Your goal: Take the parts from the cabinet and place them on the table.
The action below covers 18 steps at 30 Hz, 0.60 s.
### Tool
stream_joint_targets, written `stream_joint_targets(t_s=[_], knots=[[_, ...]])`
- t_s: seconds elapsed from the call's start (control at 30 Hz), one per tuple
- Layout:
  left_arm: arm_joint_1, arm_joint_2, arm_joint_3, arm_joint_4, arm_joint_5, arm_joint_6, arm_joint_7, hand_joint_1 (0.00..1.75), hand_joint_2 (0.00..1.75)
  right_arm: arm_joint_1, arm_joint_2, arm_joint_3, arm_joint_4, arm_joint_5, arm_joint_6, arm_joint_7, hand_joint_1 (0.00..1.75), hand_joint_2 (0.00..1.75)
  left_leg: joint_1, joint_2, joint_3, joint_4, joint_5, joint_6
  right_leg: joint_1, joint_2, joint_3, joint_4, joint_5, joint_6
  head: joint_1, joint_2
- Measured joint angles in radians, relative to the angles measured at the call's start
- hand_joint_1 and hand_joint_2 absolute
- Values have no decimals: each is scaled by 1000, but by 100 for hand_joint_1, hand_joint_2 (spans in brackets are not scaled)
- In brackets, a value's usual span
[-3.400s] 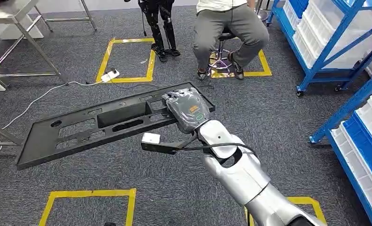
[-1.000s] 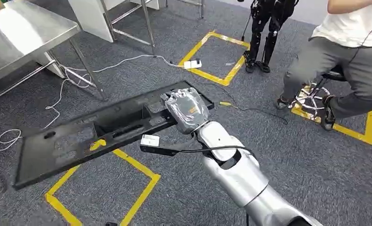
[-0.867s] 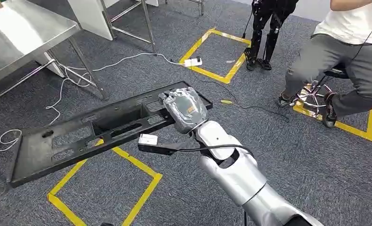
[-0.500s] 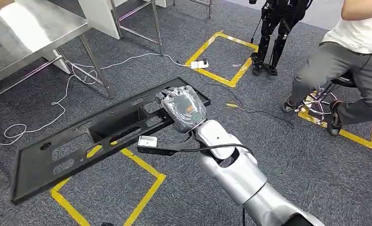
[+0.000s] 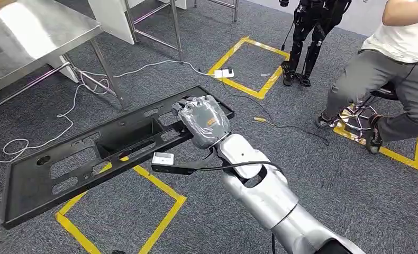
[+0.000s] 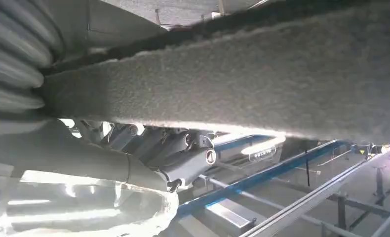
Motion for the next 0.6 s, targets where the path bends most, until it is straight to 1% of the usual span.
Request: stream_joint_targets(t_s=[0.6], knots=[[0, 0, 14, 0, 0, -2, 0, 0, 175, -1, 2, 7, 2, 8, 2, 7, 175, 175, 0, 0, -1, 0, -1, 0, 0, 0, 0, -2, 0, 0, 0, 0]])
